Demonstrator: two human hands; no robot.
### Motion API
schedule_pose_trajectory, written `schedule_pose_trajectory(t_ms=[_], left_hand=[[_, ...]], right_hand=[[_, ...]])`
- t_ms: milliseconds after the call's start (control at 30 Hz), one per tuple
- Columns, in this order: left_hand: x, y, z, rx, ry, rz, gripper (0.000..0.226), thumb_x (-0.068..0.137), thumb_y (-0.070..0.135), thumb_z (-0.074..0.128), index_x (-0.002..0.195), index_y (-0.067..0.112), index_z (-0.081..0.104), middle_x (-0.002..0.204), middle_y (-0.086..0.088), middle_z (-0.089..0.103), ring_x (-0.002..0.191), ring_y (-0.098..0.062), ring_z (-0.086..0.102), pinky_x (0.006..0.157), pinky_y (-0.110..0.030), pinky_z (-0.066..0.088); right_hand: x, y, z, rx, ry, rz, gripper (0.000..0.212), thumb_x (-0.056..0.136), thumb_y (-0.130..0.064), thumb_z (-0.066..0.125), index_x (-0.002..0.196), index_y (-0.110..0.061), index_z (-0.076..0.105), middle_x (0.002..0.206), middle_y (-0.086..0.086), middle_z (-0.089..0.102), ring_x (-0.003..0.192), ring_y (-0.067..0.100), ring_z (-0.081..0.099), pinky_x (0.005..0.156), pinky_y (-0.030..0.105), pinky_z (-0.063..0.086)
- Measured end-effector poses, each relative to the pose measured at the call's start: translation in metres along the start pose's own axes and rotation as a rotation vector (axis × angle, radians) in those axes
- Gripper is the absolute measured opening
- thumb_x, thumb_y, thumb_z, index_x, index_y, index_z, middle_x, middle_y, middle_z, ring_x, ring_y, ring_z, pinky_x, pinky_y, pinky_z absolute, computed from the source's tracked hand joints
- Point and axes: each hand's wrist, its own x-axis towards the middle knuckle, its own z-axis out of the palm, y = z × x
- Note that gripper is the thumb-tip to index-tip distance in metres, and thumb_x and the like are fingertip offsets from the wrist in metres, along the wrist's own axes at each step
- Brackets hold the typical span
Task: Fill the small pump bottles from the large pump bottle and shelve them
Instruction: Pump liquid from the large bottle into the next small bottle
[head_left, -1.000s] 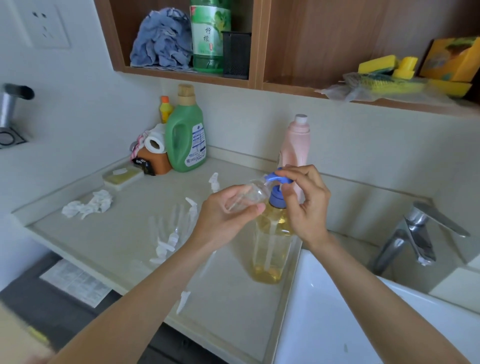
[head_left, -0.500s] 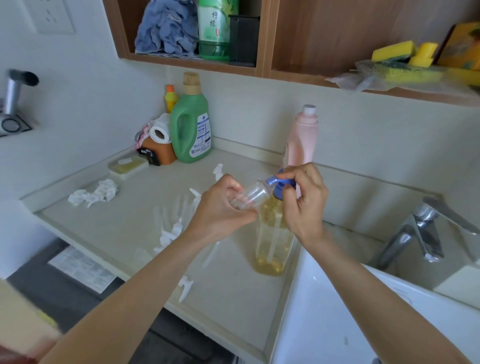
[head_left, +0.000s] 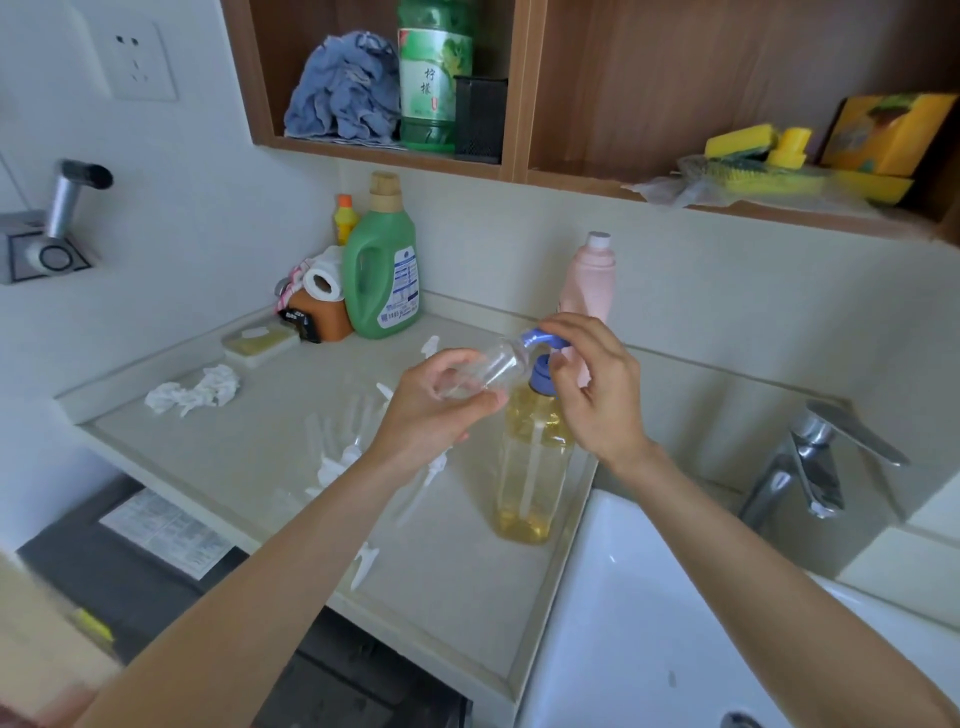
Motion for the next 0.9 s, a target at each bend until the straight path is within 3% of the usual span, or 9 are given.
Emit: schedule_pose_trajectory(t_ms=[100,200,333,433,567,633,733,900], left_hand=[[0.001,-0.007,0.003,-0.015,-0.01,-0.073,0.04,0.075,0.017,0.079,0.106,0.023,0.053,0.099,-0.002,0.068,0.066,-0.006,0.056,0.058,-0.025,0.047],[0.0,-0.016,0.005,-0.033,-0.007,-0.124,0.034,0.077,0.01,0.076,0.1,0.016,0.051,0.092,0.0,0.066,0.068,-0.013,0.053,0.059,-0.025,0.046],[-0.002,-0.018,0.002,-0.072,-0.02,-0.119,0.03,0.076,0.005,0.076,0.092,0.012,0.051,0.086,0.005,0.064,0.064,-0.007,0.055,0.055,-0.022,0.044],[-0.004,-0.014,0.0,-0.082,-0.019,-0.113,0.03,0.076,0.007,0.077,0.092,0.011,0.052,0.091,0.0,0.065,0.065,-0.011,0.054,0.057,-0.024,0.044],[-0.007,-0.007,0.0,-0.172,-0.017,-0.125,0.027,0.078,0.01,0.076,0.095,0.009,0.056,0.083,0.0,0.063,0.06,-0.017,0.049,0.054,-0.023,0.046],[-0.009,-0.005,0.0,-0.189,-0.01,-0.123,0.025,0.08,0.015,0.075,0.098,0.009,0.06,0.075,0.006,0.062,0.063,-0.016,0.051,0.054,-0.022,0.047],[-0.011,-0.004,-0.001,-0.167,-0.004,-0.115,0.031,0.082,0.023,0.073,0.107,0.008,0.063,0.078,0.005,0.061,0.062,-0.012,0.054,0.056,-0.02,0.047],[-0.009,-0.005,-0.001,-0.208,0.0,-0.107,0.025,0.086,0.022,0.068,0.106,0.006,0.065,0.079,-0.002,0.058,0.058,-0.009,0.053,0.054,-0.02,0.043]], right_hand=[[-0.01,-0.005,0.011,0.075,0.087,0.044,0.032,0.083,-0.009,0.044,0.101,0.005,0.067,0.107,0.011,0.064,0.101,0.02,0.058,0.084,0.007,0.04],[-0.017,-0.003,0.018,0.08,0.104,0.027,0.035,0.075,-0.005,0.04,0.096,0.005,0.066,0.103,0.006,0.061,0.097,0.024,0.059,0.084,0.013,0.043],[-0.018,0.003,0.02,0.027,0.104,0.016,0.034,0.072,-0.005,0.038,0.09,0.004,0.066,0.094,0.011,0.065,0.092,0.02,0.055,0.085,0.011,0.038],[-0.016,-0.003,0.02,-0.004,0.097,0.047,0.032,0.072,-0.007,0.039,0.089,0.001,0.066,0.092,0.009,0.064,0.088,0.021,0.054,0.082,0.011,0.038],[-0.004,-0.012,0.006,-0.005,0.038,0.022,0.03,0.077,-0.006,0.044,0.095,-0.001,0.068,0.096,0.004,0.062,0.091,0.016,0.054,0.079,0.001,0.034],[0.003,-0.012,0.0,-0.013,-0.006,0.013,0.03,0.079,-0.006,0.046,0.098,-0.003,0.068,0.1,0.005,0.061,0.094,0.015,0.055,0.082,0.002,0.034],[0.008,-0.009,0.0,-0.017,-0.061,0.021,0.033,0.083,-0.014,0.044,0.1,-0.003,0.07,0.106,0.001,0.06,0.098,0.018,0.058,0.084,0.001,0.034],[-0.006,-0.007,0.01,0.042,-0.005,0.039,0.028,0.086,0.003,0.051,0.109,0.004,0.066,0.115,0.019,0.06,0.108,0.016,0.054,0.087,0.0,0.034]])
